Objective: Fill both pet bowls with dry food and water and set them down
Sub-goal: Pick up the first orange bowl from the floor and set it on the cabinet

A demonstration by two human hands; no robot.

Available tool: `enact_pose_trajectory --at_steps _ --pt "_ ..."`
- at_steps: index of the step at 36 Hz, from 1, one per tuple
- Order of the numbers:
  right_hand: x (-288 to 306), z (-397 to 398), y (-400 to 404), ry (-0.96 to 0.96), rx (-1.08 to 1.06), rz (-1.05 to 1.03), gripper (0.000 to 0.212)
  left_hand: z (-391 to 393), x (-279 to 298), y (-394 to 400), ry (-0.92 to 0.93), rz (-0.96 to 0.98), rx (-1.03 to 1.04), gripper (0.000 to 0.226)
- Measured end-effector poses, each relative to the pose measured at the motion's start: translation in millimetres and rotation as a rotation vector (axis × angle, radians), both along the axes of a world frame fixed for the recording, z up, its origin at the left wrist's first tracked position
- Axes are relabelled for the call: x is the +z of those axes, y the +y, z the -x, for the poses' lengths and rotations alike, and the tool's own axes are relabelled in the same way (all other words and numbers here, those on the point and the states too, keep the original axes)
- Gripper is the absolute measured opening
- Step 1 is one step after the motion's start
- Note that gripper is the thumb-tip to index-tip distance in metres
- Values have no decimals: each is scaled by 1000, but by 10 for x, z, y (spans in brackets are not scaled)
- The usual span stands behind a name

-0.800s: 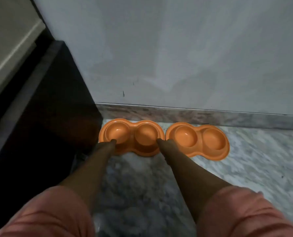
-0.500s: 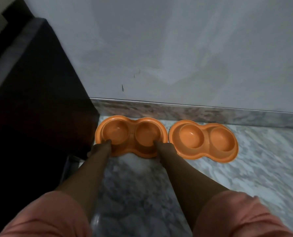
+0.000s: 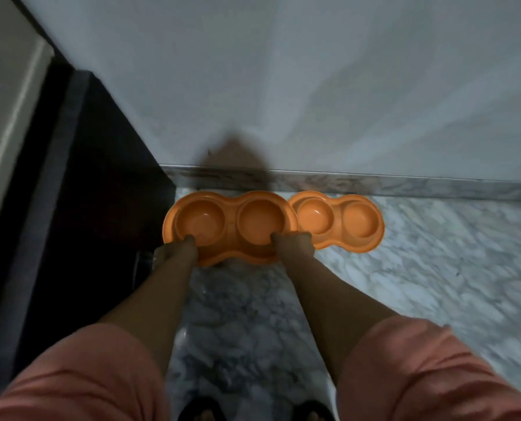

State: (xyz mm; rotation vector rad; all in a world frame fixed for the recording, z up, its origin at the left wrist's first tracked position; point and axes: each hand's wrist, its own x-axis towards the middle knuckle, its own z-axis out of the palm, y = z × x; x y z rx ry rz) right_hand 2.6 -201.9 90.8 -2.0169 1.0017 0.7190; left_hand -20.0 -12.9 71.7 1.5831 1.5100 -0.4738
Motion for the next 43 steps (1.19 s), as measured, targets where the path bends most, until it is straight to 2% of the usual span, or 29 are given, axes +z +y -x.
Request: enact_pose_trajectory --at_steps 5,10,16,28,35,43 --pt "1037 241 -179 66 -41 34 66 167 1041 -242 21 59 39 68" --pt "2053 452 -332 70 -233 -41 77 285 2064 -374 20 97 -23 70" --pt "3359 725 -512 -26 -285 -76 88 422 3418 -547 -104 146 1 71" --pt "5785 1689 -670 -158 -412 -116 71 1145 5659 -699 -254 70 -79 70" --pt "6434 2322 -613 -263 -398 -108 70 1787 6310 -617 -313 55 -186 62" --pt "6910 3086 -420 -362 -261 -130 69 2745 6812 -379 -383 17 -146 52"
